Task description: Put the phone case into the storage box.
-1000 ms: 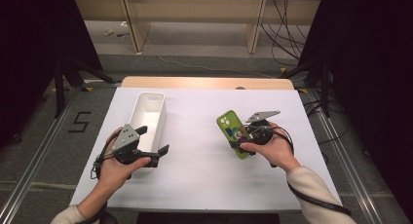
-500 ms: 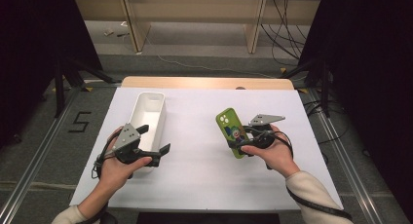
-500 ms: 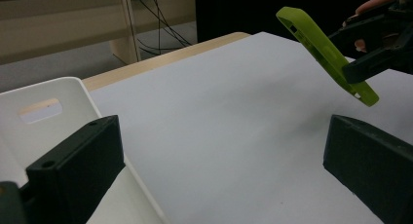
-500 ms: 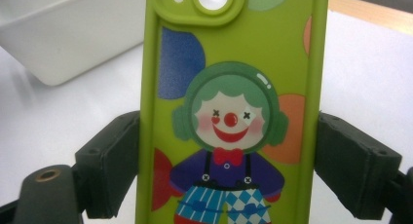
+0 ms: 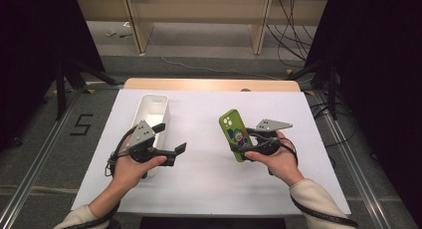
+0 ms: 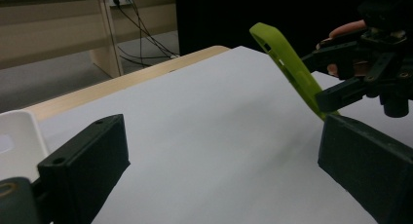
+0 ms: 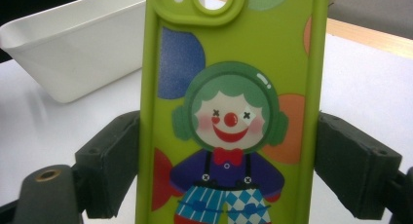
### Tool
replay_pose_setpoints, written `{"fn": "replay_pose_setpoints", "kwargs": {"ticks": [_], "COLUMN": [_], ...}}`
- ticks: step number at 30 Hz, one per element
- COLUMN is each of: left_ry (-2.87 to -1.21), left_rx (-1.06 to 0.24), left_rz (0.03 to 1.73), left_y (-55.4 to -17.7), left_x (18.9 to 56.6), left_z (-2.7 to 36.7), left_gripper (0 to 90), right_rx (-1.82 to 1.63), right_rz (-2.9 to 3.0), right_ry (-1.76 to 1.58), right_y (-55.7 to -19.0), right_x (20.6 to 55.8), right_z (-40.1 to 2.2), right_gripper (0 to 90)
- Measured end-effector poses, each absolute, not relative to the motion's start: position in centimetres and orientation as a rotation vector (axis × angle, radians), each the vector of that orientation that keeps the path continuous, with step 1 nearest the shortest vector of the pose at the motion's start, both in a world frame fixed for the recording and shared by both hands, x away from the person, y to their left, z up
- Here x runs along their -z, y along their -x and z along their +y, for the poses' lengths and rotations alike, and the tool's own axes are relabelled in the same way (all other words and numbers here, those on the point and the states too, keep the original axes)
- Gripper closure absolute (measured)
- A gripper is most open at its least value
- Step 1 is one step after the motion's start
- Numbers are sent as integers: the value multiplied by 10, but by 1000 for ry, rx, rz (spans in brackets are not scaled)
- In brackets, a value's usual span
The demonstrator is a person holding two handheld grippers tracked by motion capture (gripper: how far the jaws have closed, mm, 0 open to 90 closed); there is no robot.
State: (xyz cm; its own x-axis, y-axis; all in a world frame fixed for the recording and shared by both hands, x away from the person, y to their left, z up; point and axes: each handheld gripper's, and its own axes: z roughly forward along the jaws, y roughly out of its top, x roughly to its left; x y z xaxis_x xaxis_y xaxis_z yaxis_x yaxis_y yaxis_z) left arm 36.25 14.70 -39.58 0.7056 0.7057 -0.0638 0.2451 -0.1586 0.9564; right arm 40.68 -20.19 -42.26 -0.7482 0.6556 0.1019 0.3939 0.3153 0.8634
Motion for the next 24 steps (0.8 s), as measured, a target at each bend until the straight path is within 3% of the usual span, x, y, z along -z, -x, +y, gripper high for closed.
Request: {"fn": "replay_pose_setpoints", "kwargs": {"ticks": [24], "left_ry": [-1728], "left_rx": [-331], "left_rz": [728], "left_y": [-394], "left_x": [387], "left_z": [72], "left_gripper": [192], "right_rx": [-1471], "right_rz": [2295], "right_ry": [-920], "right_y": [-402], "right_x": [422], "right_z": [-190], "right_gripper": [168]}}
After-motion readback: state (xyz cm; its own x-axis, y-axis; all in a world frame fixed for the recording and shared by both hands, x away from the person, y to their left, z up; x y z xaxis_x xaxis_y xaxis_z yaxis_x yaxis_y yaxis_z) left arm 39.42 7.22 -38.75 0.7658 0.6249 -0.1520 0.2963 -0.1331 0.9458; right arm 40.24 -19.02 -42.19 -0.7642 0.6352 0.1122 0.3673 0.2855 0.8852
